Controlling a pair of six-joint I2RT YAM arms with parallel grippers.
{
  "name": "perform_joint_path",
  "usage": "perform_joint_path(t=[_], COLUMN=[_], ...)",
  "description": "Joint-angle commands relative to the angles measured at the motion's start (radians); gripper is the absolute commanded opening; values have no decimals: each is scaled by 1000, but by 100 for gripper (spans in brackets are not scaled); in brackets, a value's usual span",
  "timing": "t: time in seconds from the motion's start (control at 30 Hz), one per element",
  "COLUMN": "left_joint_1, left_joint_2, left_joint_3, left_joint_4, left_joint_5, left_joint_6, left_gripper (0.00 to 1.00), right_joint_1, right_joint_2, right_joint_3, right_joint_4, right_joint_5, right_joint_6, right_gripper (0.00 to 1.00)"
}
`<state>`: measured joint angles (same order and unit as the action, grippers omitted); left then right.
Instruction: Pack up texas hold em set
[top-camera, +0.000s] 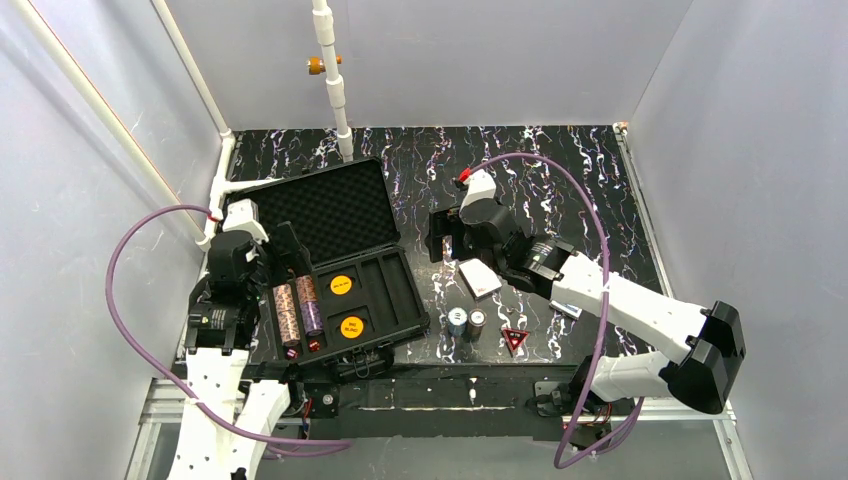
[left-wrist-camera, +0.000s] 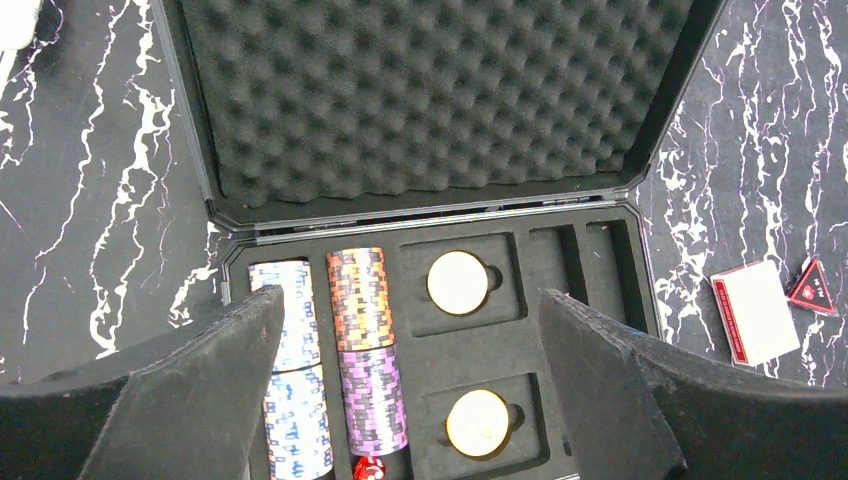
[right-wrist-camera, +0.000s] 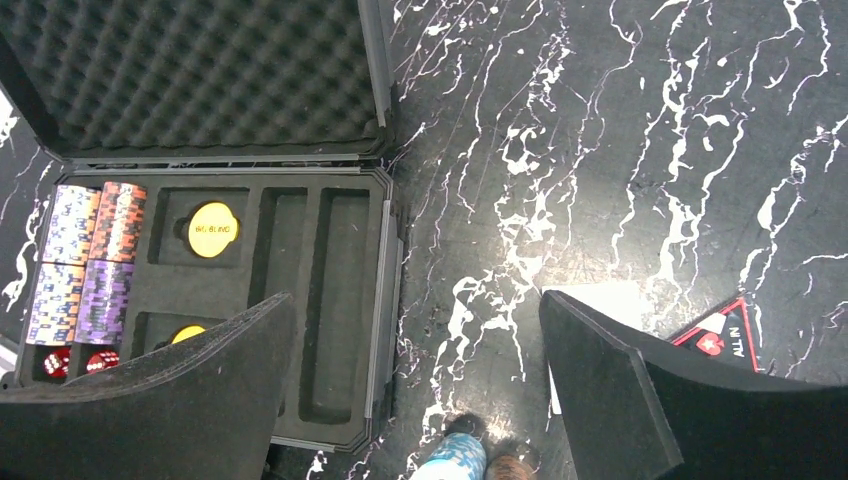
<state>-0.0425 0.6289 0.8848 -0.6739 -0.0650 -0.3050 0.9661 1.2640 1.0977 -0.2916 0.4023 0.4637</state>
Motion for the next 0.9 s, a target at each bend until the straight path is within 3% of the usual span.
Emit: perform_joint_path(t=[0.0, 0.2, 0.4, 0.53, 0.87], left_joint_1=[5, 5, -9, -44, -175], left_joint_2=[7, -15, -8, -1, 45], left_joint_3=[0, -12, -39, -58, -60], left_joint_4=[2, 23, 108, 147, 145], left_joint_5=[39, 130, 460, 574, 585], left_joint_6=[20, 29, 44, 44, 52], left_gripper=[98, 98, 98, 96, 92], right_joint_1=[0, 0, 0, 0, 0], right_joint_2=[-18, 47, 40, 3, -106], right_joint_3=[29, 110, 73, 33, -59], right_joint_4=[15, -131, -146, -157, -206], right_joint_5=[53, 64, -38, -94, -138], right_joint_6=[-23, -25, -48, -63, -56], right_gripper=[98, 99, 98, 98, 100])
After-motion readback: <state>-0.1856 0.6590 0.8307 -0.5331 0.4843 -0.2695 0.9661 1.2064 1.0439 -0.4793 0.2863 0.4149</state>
